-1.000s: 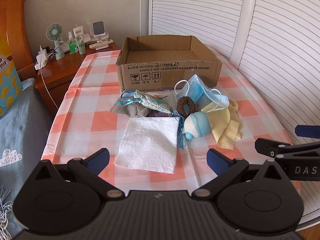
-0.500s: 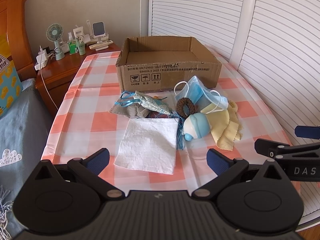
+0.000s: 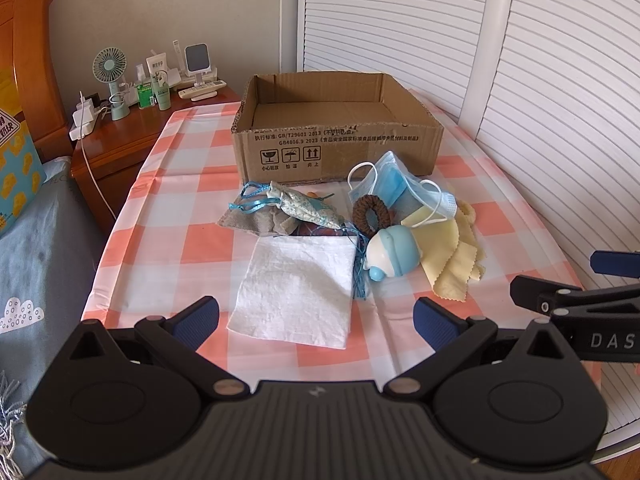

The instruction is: Organize soft objects

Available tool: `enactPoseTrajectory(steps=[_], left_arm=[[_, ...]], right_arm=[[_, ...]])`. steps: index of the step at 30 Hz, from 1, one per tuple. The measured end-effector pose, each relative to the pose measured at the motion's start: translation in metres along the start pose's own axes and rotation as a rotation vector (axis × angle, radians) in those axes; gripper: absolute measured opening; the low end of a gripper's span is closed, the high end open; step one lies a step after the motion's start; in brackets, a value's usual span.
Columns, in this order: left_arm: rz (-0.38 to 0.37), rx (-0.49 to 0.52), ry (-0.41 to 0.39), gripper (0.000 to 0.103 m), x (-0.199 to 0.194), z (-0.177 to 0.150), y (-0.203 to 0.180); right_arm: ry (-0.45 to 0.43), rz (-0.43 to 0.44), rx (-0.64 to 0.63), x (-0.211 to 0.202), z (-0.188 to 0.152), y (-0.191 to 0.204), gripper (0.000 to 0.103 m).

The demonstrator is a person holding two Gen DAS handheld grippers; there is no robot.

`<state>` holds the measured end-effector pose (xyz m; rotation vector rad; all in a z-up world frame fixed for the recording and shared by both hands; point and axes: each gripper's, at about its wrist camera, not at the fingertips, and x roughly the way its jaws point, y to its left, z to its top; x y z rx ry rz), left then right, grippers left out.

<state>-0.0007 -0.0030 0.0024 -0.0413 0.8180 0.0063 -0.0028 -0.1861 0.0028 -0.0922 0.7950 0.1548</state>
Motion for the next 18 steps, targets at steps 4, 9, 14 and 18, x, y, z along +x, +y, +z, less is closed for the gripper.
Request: enactPoseTrajectory(steps=[4,9,14,18], left_arm=[[-0.001,-0.002,-0.001,0.103,-0.0008,-0.0002,0.0003],[0.001,-0.001,-0.001,0.103,-0.0010,-0.0002,0.0004],[0.001,-0.001,0.000,0.102,-0.0014,0.0000,0.0008],[-0.001,0.003,-0.003,0.102,-0.0018,0.0012,0.0014]], right_arm=[[-0.003,-0.001,0.000,-0.0005,-0.0002,-0.0007,0.103],[-0.005,0.000,-0.001,-0.0015,-0.0008,0.0013,0.103],[-0.007,0.001,-0.002,-0.0020,-0.0006,0.0023,0.103],[-0.009,0.000,-0.003,-0.0020,-0.0007,0.0024,0.103]])
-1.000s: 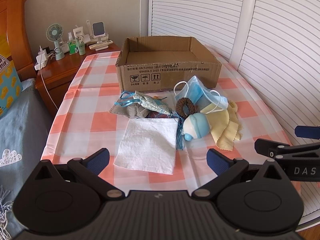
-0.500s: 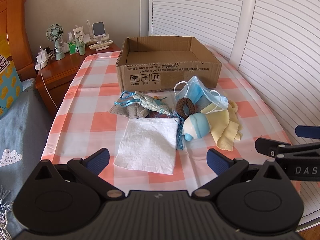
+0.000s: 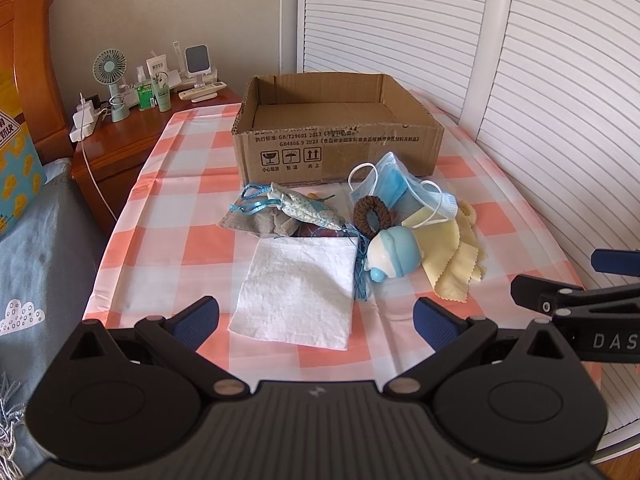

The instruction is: Organize soft objects

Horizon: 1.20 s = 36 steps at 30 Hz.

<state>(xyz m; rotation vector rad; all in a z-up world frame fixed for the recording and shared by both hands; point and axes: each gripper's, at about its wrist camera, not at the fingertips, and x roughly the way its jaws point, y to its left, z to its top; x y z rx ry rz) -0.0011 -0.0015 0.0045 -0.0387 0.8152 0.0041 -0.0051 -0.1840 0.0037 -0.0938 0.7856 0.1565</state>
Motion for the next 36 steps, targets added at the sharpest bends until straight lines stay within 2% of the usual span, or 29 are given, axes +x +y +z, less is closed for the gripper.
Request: enactPoseTrajectory(steps=[19,24,36], left_arm=[[-0.068,0.107,-0.019,0.103,0.028,0.005,0.002],[-0.084,0.094,0.025,0.103,0.045,0.002,0.011],[-0.064,0.079,0.150,0.102,0.087,-0.014,0.025]], right_arm=[[-0.053,0.065,-0.068,0.016,0.007,-0.003,0.103],[-0.038,0.100,-0.059,0.033,0.004,-0.012,0.103],[0.052,0.117,-0.101,0.070,-0.017,-0.023,0.103]])
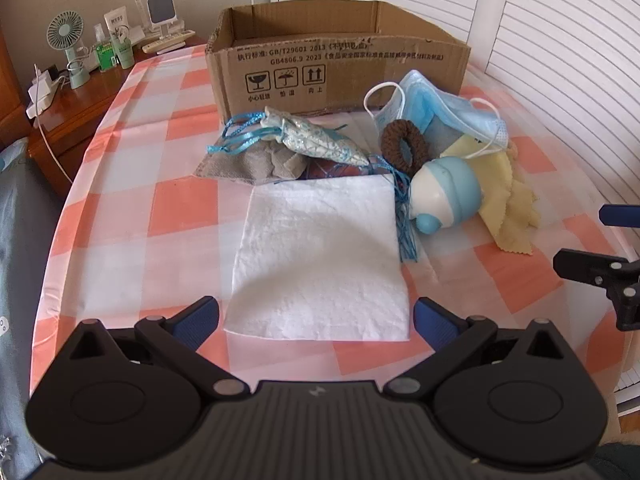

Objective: Organize soft objects
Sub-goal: 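Lower the left gripper onto the white cloth and close on it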

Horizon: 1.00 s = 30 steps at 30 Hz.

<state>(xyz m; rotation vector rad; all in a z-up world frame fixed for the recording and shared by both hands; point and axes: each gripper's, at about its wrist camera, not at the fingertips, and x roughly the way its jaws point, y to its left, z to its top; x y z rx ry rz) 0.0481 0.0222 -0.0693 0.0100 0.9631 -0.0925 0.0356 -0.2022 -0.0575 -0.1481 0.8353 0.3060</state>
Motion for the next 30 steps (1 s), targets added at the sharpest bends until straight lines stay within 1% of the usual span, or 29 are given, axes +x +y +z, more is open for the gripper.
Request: enactPoseTrajectory(steps=[2,4,6,12,14,22,30], left_arm=[[-0.003,-0.002,0.012,0.103,0.005,-0.001,0.001],[-0.001,0.003,-0.005,0.103,0.005,-0.001,0.001],[-0.001,0.004,-0.003,0.103,0.007,0.000,0.001],[-0.002,0.023,0.000,0.103,0.015,0.012,0.006],[-0.004,0.024,-0.009,0.103,0.018,0.013,0.009],[-0.022,0.047,-0.051,0.103,0.013,0.004,0.018],[-0.025,0.042,-0.042,0.103,0.027,0.025,0.015]], right_arm=[[0.004,0.010,-0.011,0.004,-0.002,0.001,0.103],[0.008,0.019,-0.025,0.008,-0.003,0.003,0.103],[0.008,0.025,-0.043,0.012,-0.004,0.006,0.103],[0.005,0.051,-0.094,0.018,-0.002,0.014,0.103],[0.012,0.049,-0.097,0.022,-0.002,0.015,0.103],[0.015,0.060,-0.090,0.027,-0.003,0.012,0.103],[0.009,0.070,-0.086,0.031,0.001,0.011,0.103]])
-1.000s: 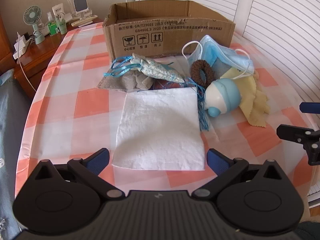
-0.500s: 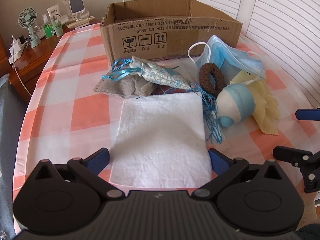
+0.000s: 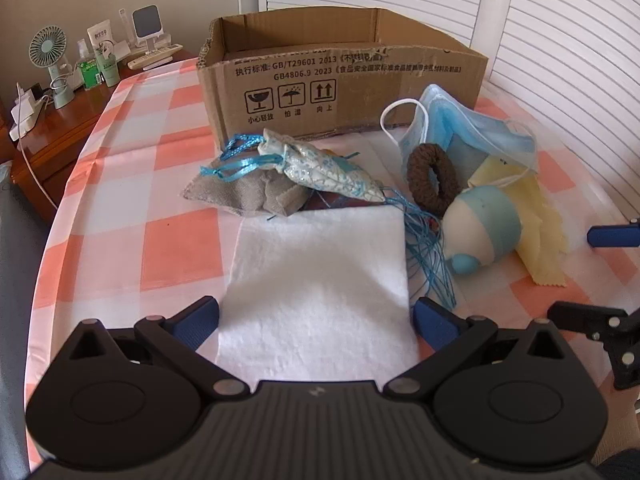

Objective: Organize soft objects
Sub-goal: 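Lower the left gripper onto the white cloth and close on it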

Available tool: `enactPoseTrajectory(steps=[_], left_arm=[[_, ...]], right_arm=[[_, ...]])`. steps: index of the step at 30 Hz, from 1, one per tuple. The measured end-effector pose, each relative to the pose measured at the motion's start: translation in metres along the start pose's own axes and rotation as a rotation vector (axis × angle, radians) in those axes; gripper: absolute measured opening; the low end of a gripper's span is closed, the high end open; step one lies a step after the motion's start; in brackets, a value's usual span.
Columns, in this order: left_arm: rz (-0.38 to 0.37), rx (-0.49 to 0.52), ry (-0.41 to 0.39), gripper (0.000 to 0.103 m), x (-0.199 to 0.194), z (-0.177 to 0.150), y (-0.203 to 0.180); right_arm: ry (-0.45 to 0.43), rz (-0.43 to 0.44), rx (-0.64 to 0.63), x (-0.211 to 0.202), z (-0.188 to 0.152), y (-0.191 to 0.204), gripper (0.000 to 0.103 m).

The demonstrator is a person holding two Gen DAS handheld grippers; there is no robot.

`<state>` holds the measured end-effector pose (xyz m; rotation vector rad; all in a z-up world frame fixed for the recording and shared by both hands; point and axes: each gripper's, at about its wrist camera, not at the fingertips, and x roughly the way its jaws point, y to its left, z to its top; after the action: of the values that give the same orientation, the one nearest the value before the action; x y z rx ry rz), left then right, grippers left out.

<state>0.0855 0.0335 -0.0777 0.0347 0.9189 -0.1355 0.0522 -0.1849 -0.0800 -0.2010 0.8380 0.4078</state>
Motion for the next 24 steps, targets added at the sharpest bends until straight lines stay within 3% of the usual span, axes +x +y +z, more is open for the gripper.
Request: enactPoseTrajectory(steps=[7,15,24], left_arm=[[-0.006,0.013,-0.013,0.100,0.005,0.005,-0.001],[-0.008,0.008,-0.037,0.065,-0.006,0.003,0.004],[-0.006,0.026,-0.060,0.041,-0.016,-0.005,0.007]], right_arm=[[0.003,-0.003,0.002,0.000,0.000,-0.003,0.103],[0.002,-0.023,-0.013,-0.001,0.002,0.001,0.103],[-0.003,-0.034,-0.050,-0.004,0.007,0.015,0.103]])
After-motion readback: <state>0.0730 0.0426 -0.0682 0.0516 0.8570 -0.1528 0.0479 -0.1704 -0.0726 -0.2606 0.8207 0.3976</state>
